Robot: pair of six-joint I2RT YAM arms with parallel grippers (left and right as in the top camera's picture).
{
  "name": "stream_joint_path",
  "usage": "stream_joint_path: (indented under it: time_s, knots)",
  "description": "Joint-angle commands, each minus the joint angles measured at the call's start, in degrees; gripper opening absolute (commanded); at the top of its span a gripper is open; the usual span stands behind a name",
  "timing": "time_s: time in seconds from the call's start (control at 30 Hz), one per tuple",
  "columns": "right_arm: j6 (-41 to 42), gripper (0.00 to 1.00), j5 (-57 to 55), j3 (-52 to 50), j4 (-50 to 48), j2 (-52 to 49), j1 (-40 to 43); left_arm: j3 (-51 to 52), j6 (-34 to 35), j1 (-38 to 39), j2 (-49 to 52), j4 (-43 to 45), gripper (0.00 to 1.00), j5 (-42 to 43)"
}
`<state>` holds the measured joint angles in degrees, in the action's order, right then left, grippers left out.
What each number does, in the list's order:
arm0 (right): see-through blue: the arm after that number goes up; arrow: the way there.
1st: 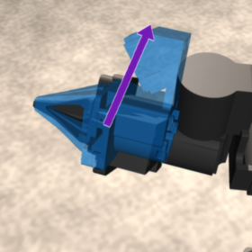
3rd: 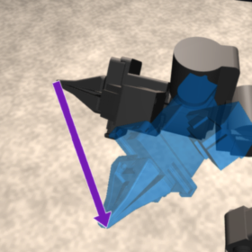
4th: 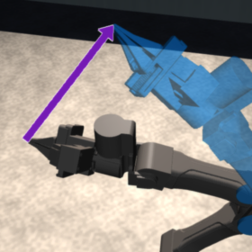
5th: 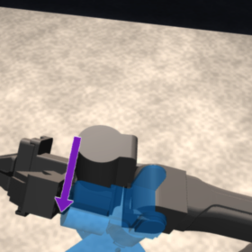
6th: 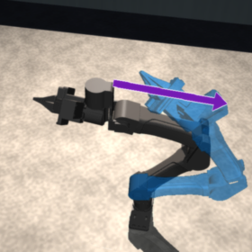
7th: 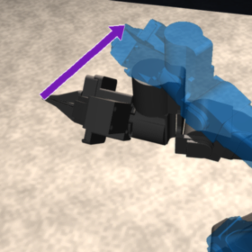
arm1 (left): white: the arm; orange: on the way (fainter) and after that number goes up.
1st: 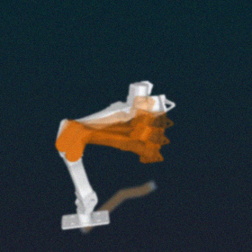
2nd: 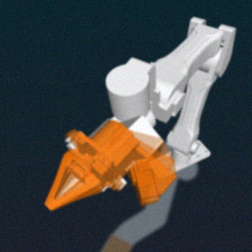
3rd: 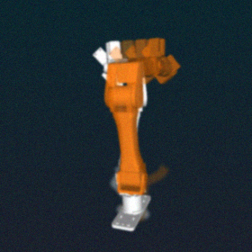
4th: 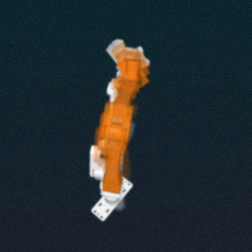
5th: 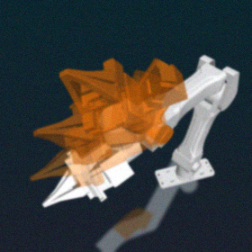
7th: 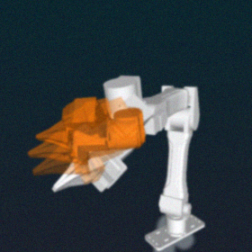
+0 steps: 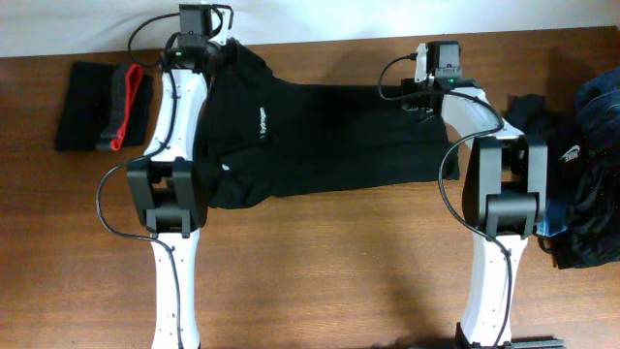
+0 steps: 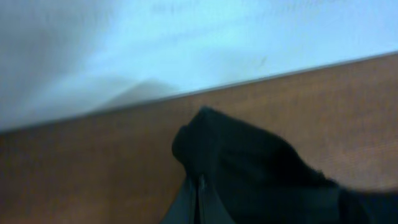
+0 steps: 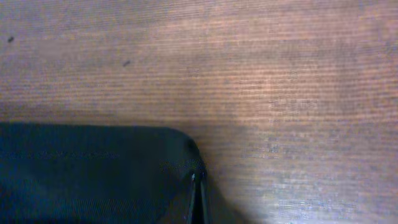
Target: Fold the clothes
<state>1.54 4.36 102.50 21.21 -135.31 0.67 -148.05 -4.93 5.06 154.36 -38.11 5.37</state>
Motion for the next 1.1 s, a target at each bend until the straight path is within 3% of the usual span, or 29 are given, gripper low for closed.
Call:
stream_joint_path:
  time_s: [0.0, 0.87, 1.07]
  knots:
    - [0.20, 0.04, -0.31, 1.36, 0.76, 5.16, 0.20, -2.47, 0.09, -0.90, 0.52, -2.62, 0.00, 0.35]
    - [-2.80, 0.04, -0.52, 1.36, 8.15, 9.70, 0.22, -13.38, 0.09, -1.38, 0.52, -31.76, 0.00, 1.49]
    - [-2.80, 0.04, -0.55, 1.36, 11.32, 11.02, 0.22, -13.64, 0.09, -1.60, -0.22, -34.95, 0.00, 7.45]
